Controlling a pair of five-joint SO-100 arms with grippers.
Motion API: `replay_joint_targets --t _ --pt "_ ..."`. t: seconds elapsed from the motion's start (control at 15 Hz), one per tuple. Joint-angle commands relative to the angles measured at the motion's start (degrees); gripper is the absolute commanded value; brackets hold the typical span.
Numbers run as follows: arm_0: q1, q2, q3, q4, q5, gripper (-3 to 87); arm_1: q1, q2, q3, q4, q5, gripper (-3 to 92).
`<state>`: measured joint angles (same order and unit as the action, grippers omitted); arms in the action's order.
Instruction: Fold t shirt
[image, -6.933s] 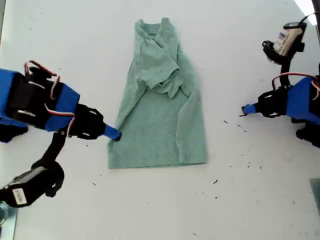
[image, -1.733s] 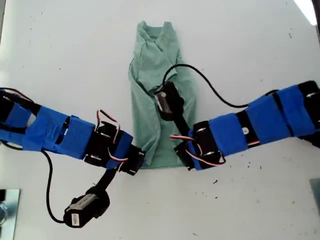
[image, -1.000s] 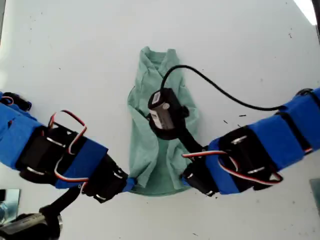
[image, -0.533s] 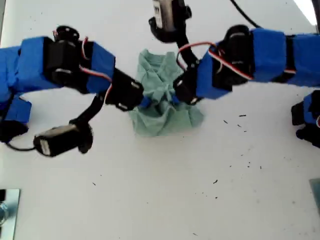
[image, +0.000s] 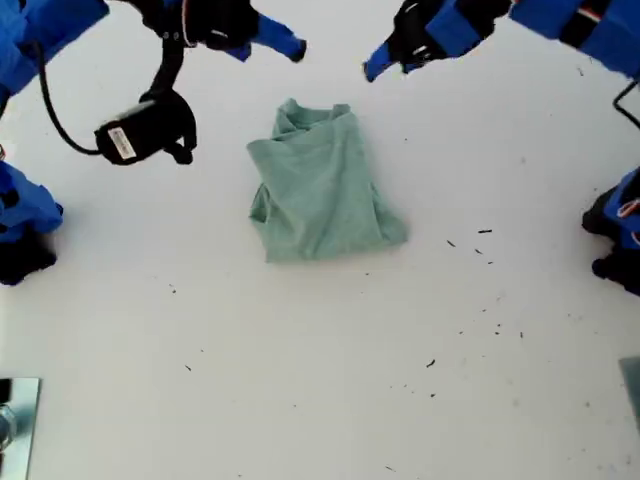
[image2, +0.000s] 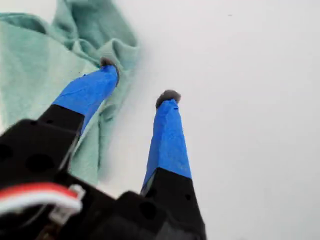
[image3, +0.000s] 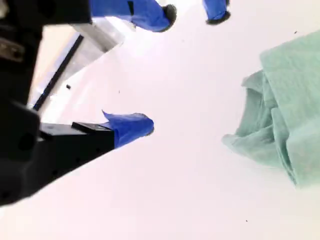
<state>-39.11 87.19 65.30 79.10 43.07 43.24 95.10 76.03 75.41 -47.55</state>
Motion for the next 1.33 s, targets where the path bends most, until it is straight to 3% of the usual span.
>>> replay_joint_targets --t 0.0,0.27,0.4,0.53,0.6,0.67,0.73,0.8,0.87,0.93,1.0,1.07,1.13,1.27 --pt "-0.5 10.6 9.0 -2.4 -1.4 27.2 5.8 12.7 13.3 -1.4 -0.7 16.4" --pt "10.5 39.0 58.0 -20.5 -7.5 14.5 3.0 32.5 46.8 -3.4 -0.7 15.2" --pt "16.7 57.8 81.2 -24.5 -18.3 8.7 -4.2 41.3 62.0 -5.1 4.4 13.8" --pt "28.7 85.9 104.7 -31.2 -31.2 1.0 -12.0 52.1 74.7 -6.7 13.4 10.0" --pt "34.2 101.7 114.5 -30.4 -38.4 -0.1 -15.4 58.7 80.4 -6.9 18.0 8.0" --pt "38.0 119.8 121.1 -22.4 -45.1 -0.1 -18.2 66.9 86.2 -6.4 22.5 5.6" --pt "39.7 119.4 120.5 -20.1 -47.0 -0.1 -20.4 77.4 92.0 -4.7 25.5 3.2" --pt "40.3 119.3 120.8 -20.5 -46.9 -0.1 -22.3 89.8 97.4 -3.1 26.5 2.7" --pt "42.4 119.3 120.5 -20.0 -46.9 8.4 -22.6 105.1 100.4 4.3 27.3 2.7" --pt "45.6 119.3 120.3 -19.9 -48.3 15.9 -23.6 105.5 100.0 5.0 27.7 2.9" --pt "46.9 119.3 120.4 -19.9 -47.9 16.3 -24.3 105.6 100.0 5.0 24.5 3.2" --pt "48.0 119.3 120.3 -19.9 -45.8 16.4 -24.3 105.8 100.2 4.7 27.2 3.3" --pt "49.0 119.3 120.3 -19.9 -43.6 16.4 -23.7 105.8 100.3 4.7 23.3 3.5" --pt "49.8 119.3 120.4 -20.0 -36.1 16.3 -24.0 105.8 100.6 3.8 -1.1 3.3"
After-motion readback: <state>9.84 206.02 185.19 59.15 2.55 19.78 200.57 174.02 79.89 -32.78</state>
